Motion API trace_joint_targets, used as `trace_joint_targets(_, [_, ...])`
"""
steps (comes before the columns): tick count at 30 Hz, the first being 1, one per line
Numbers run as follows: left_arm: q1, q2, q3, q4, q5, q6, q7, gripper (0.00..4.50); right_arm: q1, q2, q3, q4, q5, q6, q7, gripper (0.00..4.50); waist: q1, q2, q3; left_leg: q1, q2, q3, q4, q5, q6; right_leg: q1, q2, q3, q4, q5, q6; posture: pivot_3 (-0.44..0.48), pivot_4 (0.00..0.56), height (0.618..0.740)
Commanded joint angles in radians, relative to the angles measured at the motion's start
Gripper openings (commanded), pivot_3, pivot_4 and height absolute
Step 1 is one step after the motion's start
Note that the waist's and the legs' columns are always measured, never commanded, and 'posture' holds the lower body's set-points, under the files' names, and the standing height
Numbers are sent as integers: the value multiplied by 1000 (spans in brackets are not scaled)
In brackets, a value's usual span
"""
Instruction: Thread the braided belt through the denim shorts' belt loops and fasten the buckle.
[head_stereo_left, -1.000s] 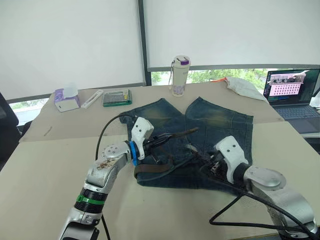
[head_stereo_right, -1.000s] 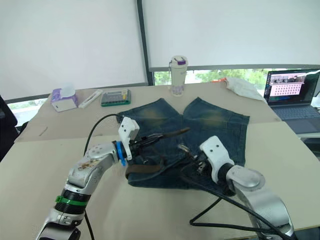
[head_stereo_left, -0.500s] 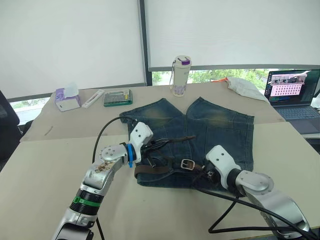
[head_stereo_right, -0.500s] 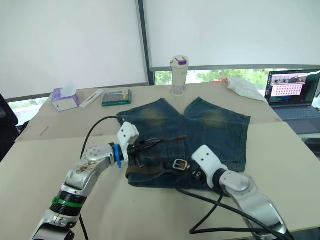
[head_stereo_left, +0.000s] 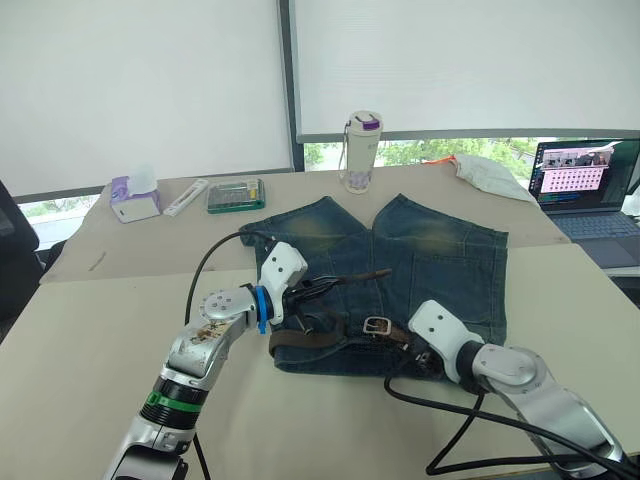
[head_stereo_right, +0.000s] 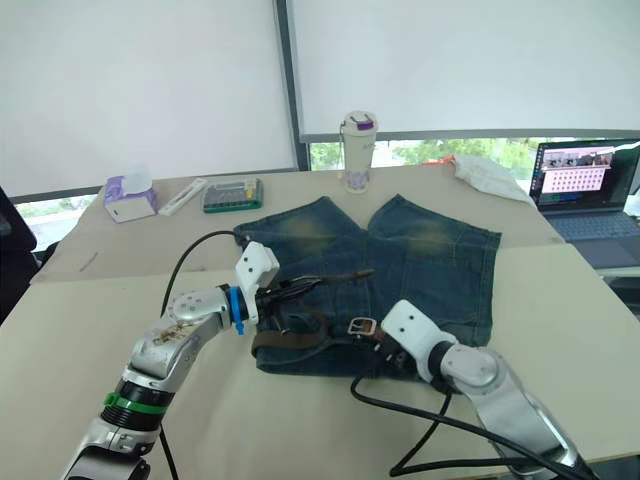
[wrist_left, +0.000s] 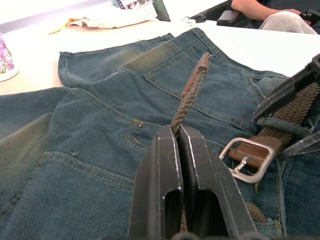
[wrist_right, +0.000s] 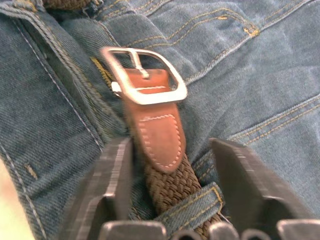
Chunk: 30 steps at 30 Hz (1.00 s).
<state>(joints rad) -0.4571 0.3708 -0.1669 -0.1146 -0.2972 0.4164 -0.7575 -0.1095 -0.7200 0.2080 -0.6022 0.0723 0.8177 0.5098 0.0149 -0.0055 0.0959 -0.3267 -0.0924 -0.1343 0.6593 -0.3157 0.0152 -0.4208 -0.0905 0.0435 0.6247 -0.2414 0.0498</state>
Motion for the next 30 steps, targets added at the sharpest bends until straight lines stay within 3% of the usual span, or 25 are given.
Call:
trace_joint_targets(1, [6,13,10,-44,5,-17,-2,0,-15,7,-19,-8,-13,-19,-6,1076,1,0,0,0,0,0,0,0,0,0,0,0,0,0,0,0,150,740])
trace_joint_targets(4, [20,25,3,-44,16,-36,-10,0,-8,56,-64,-23,28,11,-16,70,0,0,0,0,0,0,0,0,0,0,0,0,0,0,0,0,150,740])
trace_joint_targets(5, [28,31,-2,-42,23,-50,-17,0,-6,87,-94,-31,53,31,-23,26,-2,0,0,0,0,0,0,0,0,0,0,0,0,0,0,0,150,740])
trace_joint_targets(11, [71,63,-47,-28,94,-174,-53,0,-6,240,-248,-48,164,144,-66,26,0,1,0,0,1,0,0,0,0,0,0,1,0,0,0,0,150,740])
trace_joint_targets(19, [54,43,-72,44,207,-303,-3,0,-33,320,-342,-68,276,229,-92,26,0,1,-1,0,0,0,0,0,0,0,0,1,0,0,0,0,150,740])
trace_joint_targets(27, [70,30,6,2,89,-245,-35,0,-52,343,-385,-48,321,283,-146,26,-3,1,-1,0,1,0,-1,0,1,-1,0,0,1,0,0,0,150,740])
trace_joint_targets(30, [79,55,-13,-3,100,-259,-72,0,-63,348,-395,-38,329,292,-164,26,-2,2,-1,0,1,0,-1,0,1,-1,0,1,1,0,0,0,150,740])
